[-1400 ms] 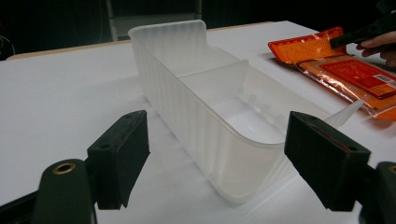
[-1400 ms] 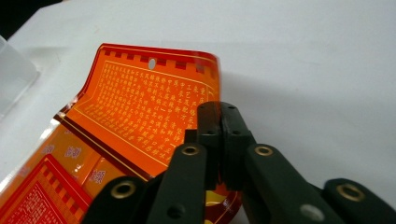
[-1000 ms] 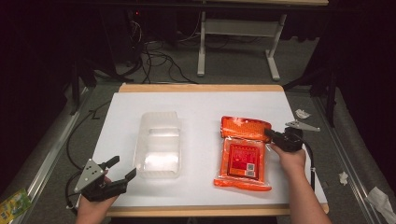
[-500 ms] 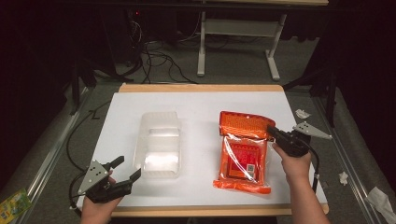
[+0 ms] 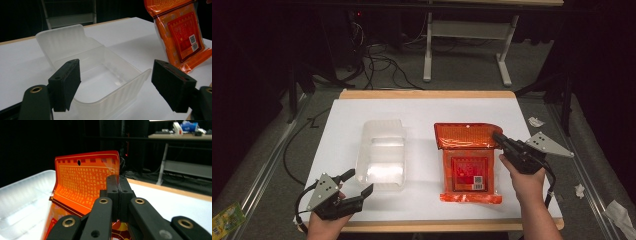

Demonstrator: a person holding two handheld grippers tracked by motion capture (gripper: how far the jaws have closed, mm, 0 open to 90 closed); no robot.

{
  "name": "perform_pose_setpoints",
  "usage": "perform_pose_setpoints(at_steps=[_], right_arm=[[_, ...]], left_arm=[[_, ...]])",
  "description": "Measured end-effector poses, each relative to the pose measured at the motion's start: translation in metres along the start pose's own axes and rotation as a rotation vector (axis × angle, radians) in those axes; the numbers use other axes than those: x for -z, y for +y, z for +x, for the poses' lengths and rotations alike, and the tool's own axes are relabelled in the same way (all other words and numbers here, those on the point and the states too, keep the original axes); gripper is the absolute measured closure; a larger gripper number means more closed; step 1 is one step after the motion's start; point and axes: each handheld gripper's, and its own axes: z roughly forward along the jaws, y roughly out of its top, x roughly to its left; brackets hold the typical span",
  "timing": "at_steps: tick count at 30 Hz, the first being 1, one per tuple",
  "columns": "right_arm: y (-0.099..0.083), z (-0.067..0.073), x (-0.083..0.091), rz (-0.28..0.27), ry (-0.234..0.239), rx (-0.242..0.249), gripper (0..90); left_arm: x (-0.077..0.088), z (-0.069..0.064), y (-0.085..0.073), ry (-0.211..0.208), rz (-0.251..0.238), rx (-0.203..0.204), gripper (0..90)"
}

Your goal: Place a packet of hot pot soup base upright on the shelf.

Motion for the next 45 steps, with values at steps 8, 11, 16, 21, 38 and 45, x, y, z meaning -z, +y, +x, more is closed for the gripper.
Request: perform_pose_setpoints(at_steps=[8,11,16,21,38,45], right_arm=[[0.007,0.015,0.002,-0.040,0.031,0.018,90.0],[0.009,0.020,0.003,-0.049,0.039,0.037,90.0],[0.012,0.027,0.005,-0.067,0.054,0.050,90.0],[0.013,0.031,0.006,-0.073,0.066,0.063,90.0],[0.014,0.034,0.008,-0.078,0.077,0.067,90.0],[0.014,0.034,0.008,-0.080,0.081,0.065,90.0]], left_arm=[[-0.013,-0.013,0.004,-0.049,0.007,0.008,24.0],[-0.023,-0.019,0.010,-0.068,0.008,0.018,24.3],[-0.043,-0.027,0.020,-0.100,0.024,0.027,25.1],[-0.066,-0.034,0.034,-0.119,0.026,0.035,26.4],[-0.142,-0.054,0.076,-0.198,0.045,0.090,28.2],[-0.163,-0.056,0.083,-0.233,0.045,0.112,34.9]])
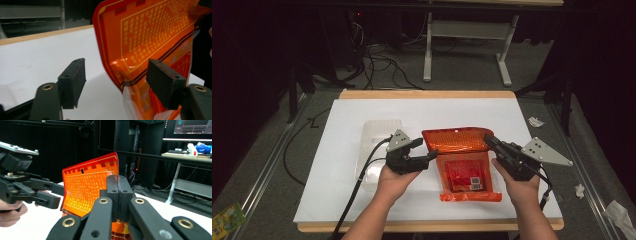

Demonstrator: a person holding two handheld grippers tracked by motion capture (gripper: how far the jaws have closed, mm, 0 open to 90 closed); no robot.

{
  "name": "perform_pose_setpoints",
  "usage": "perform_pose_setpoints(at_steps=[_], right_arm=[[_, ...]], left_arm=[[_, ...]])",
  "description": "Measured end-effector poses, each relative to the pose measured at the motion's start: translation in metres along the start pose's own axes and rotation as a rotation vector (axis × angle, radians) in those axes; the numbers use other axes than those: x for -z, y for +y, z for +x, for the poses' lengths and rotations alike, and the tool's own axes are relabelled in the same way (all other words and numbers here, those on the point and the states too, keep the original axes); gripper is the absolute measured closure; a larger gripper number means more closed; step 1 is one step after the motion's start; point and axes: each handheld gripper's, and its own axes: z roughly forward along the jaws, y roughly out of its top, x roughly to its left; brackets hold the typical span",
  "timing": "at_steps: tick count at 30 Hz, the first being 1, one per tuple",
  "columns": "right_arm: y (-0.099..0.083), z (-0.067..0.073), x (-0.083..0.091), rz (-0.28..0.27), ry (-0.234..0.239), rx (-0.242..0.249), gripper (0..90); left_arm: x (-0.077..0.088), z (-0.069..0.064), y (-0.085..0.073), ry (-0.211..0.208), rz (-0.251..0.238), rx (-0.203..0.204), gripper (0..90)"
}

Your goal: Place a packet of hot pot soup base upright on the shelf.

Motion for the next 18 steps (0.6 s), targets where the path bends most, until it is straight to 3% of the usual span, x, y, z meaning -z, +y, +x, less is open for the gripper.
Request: perform_pose_setpoints(at_steps=[3,6,9,12,18], right_arm=[[0.000,0.000,0.000,-0.002,-0.001,0.000,90.0],[0.000,-0.001,0.000,-0.006,-0.007,-0.001,90.0],[-0.001,-0.003,0.002,-0.003,-0.009,-0.015,90.0],[-0.002,-0.004,0.001,-0.007,-0.005,-0.018,90.0],[0.001,-0.001,0.001,-0.014,-0.008,-0.015,90.0]], left_arm=[[-0.007,-0.001,0.001,-0.025,-0.003,0.017,41.1],[-0.007,-0.004,-0.001,-0.021,-0.034,0.046,57.4],[-0.004,-0.005,-0.002,-0.023,-0.058,0.044,68.1],[-0.002,-0.009,-0.002,-0.009,-0.078,0.015,88.0],[0.004,-0.012,0.001,0.017,-0.106,-0.020,90.0]])
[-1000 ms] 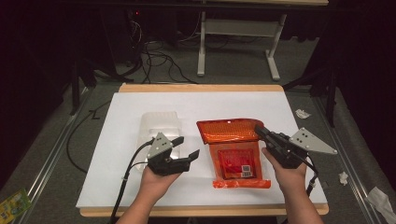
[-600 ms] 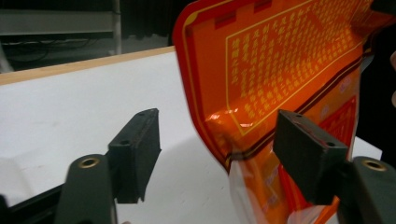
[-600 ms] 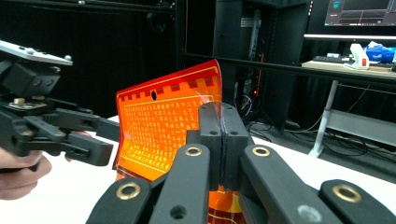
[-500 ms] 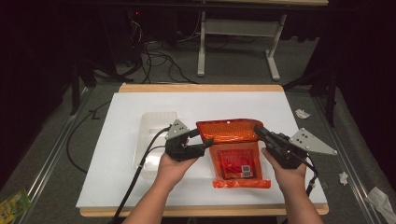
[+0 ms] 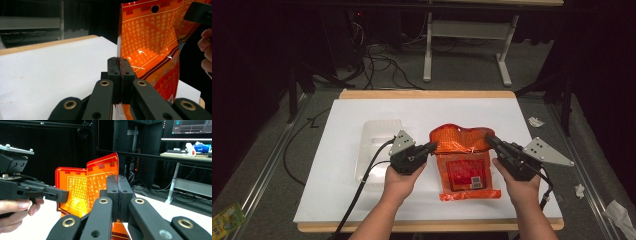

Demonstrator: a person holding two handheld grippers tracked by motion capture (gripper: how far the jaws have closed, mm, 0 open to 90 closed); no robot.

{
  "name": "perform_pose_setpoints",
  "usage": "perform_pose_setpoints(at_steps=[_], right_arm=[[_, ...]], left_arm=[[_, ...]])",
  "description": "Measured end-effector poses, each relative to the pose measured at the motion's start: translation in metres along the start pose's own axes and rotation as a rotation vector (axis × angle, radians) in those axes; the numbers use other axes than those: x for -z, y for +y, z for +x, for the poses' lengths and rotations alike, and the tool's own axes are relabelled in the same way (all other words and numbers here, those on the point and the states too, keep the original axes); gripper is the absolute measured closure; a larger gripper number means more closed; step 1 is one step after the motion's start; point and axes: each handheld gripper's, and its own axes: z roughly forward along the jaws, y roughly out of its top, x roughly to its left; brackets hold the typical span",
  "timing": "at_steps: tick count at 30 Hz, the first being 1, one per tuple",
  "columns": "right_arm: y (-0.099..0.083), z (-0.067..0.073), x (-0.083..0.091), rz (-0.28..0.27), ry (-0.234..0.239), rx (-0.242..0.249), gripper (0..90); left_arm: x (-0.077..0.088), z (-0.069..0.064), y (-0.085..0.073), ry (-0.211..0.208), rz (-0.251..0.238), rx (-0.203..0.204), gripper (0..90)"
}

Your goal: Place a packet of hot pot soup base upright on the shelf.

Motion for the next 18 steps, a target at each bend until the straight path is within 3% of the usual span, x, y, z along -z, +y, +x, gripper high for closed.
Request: perform_pose_setpoints(at_steps=[6,12,18], right_arm=[[0.002,0.006,-0.003,-0.026,0.032,-0.011,90.0],[0.002,0.011,-0.005,-0.025,0.036,-0.015,90.0],[-0.006,0.006,-0.004,-0.003,0.032,-0.018,90.0]], left_arm=[[0.017,0.002,0.013,0.051,-0.056,-0.045,90.0],[0.024,0.002,0.017,0.064,-0.078,-0.076,90.0],[0.022,-0.002,0.010,0.058,-0.070,-0.108,90.0]])
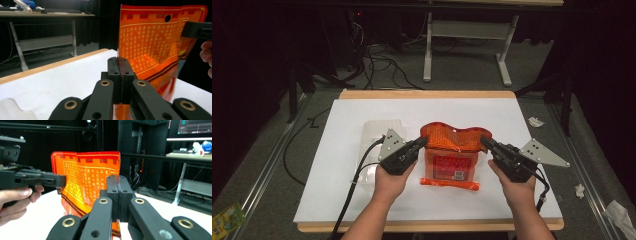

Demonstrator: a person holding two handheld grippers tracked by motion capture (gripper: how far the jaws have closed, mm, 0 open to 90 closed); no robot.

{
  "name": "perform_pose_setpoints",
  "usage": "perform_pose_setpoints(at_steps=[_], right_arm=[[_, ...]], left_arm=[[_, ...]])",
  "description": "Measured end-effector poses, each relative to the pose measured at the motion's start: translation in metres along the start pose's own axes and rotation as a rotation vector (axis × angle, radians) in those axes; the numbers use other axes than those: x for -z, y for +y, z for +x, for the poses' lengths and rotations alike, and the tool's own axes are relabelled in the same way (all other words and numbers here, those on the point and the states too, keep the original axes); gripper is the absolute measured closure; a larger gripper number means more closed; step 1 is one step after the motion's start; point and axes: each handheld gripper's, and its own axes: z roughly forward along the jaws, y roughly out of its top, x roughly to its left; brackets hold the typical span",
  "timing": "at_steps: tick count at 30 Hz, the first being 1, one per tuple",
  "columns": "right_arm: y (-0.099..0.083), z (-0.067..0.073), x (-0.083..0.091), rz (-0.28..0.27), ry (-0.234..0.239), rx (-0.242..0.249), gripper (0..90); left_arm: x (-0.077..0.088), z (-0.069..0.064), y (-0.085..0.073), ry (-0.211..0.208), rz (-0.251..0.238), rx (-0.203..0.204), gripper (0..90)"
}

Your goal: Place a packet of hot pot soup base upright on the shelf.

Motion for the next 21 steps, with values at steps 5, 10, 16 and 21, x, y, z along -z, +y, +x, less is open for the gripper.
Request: perform_pose_setpoints(at_steps=[5,10,16,21], right_arm=[[-0.012,-0.008,0.006,0.034,0.004,-0.019,88.1],[-0.019,-0.021,0.004,0.058,0.059,-0.108,62.4],[-0.029,-0.029,-0.007,0.140,0.117,-0.161,35.7],[-0.048,-0.033,-0.022,0.238,0.192,-0.183,29.1]], left_arm=[[-0.002,-0.005,-0.005,-0.013,0.019,-0.023,90.0],[-0.001,-0.008,-0.010,-0.025,0.013,-0.032,90.0],[0.000,-0.008,-0.010,-0.028,0.013,-0.033,90.0],[0.000,-0.007,-0.011,-0.031,0.013,-0.034,90.0]])
